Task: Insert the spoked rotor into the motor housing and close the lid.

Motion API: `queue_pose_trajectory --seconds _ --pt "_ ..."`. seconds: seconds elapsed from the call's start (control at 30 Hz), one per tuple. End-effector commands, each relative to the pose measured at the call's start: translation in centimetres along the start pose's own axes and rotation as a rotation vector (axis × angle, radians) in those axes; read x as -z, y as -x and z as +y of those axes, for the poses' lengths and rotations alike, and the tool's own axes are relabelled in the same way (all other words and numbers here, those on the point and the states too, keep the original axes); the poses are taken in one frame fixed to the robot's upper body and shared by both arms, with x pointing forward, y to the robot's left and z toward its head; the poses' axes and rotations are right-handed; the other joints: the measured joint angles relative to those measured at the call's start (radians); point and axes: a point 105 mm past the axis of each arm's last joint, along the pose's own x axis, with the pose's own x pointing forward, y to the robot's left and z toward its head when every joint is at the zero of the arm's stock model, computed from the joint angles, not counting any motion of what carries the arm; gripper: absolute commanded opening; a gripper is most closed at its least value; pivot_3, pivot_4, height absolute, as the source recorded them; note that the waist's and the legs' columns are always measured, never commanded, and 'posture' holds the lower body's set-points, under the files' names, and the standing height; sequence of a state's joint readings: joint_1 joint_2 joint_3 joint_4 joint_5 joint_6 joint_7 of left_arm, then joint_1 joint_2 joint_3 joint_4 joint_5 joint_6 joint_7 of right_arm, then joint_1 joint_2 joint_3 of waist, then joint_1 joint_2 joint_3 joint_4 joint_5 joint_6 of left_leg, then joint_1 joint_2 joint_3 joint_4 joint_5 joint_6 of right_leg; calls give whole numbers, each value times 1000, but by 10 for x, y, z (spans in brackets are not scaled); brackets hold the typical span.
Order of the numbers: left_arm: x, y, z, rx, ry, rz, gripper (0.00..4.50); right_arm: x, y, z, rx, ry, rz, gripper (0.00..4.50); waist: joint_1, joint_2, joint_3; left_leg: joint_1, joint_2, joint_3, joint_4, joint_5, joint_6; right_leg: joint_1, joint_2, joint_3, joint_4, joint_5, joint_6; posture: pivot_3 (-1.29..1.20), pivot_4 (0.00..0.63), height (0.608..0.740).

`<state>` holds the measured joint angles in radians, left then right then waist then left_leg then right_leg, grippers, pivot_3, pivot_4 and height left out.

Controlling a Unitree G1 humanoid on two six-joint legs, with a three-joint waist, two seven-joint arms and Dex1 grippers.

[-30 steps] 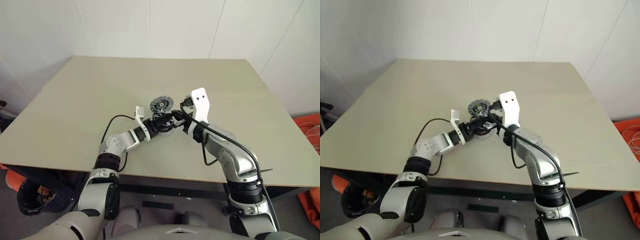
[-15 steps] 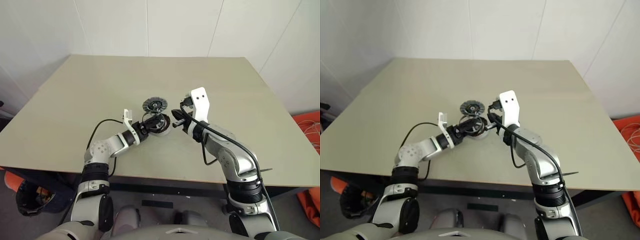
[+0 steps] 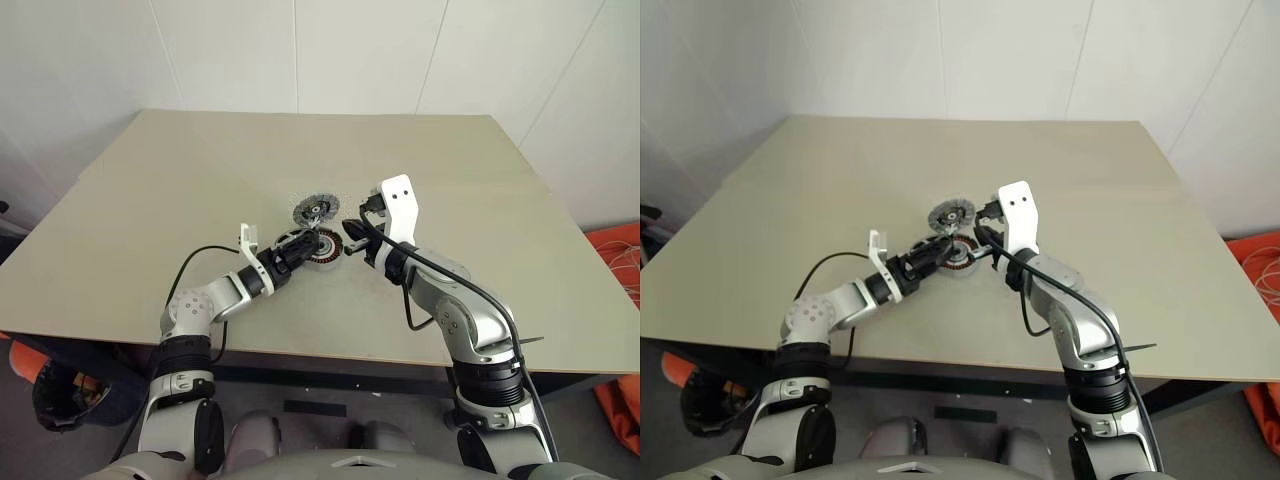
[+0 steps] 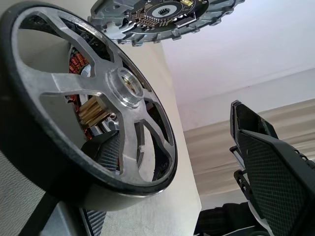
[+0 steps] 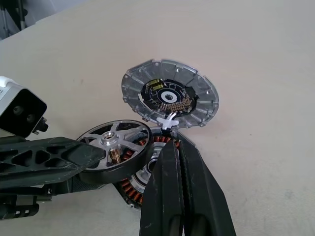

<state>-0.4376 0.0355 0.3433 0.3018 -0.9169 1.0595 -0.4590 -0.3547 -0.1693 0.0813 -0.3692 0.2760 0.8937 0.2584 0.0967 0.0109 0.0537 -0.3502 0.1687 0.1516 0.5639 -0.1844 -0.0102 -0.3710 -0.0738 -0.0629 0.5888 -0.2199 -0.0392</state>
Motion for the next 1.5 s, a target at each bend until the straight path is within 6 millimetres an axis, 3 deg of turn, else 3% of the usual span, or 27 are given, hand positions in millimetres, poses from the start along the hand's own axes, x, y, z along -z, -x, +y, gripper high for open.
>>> queue_pose_trajectory --seconds 0.03,0.17,0.43,0.53,0.8,1.0,1.37,1.5 --pt "-1 -6 -13 32 -29 30 4016 -15 3 3 -9 15 -61 0 0 0 0 0 0 0 0 0 0 0 0 0 0 0 0 0 0 740" --pt "0 -6 -13 29 -24 38 4016 -13 2 2 -11 -12 -58 0 0 0 0 0 0 0 0 0 0 0 0 0 0 0 0 0 0 740" --pt "3 -5 -14 24 -24 48 4016 24 7 -3 -32 -245 26 0 1 0 0 0 0 0 0 0 0 0 0 0 -1 0 0 0 0 740" --pt "4 -5 -15 24 -24 51 4050 33 8 -3 -46 -357 51 629 1 0 0 0 0 0 0 0 0 0 0 0 0 0 0 0 0 740" --pt "5 -6 -24 32 -31 52 4050 27 -2 -9 -13 -734 54 3390 1 0 0 0 0 0 0 0 0 0 0 0 0 0 0 0 0 740" --pt "7 -6 -26 30 -32 51 4050 22 -8 -6 -13 -921 91 3390 1 0 0 0 0 0 -2 0 0 0 0 0 -1 0 1 0 0 740" --pt "2 -3 -19 24 -22 45 4050 -4 -2 5 -149 -959 58 3390 2 1 1 -1 -1 0 -3 1 -2 -3 0 0 -1 1 6 0 0 740" --pt "2 -1 -11 20 -17 47 4050 -3 -1 10 -199 -1016 74 3390 3 1 1 -1 -1 0 -3 1 -2 -2 0 0 -1 2 7 0 0 740"
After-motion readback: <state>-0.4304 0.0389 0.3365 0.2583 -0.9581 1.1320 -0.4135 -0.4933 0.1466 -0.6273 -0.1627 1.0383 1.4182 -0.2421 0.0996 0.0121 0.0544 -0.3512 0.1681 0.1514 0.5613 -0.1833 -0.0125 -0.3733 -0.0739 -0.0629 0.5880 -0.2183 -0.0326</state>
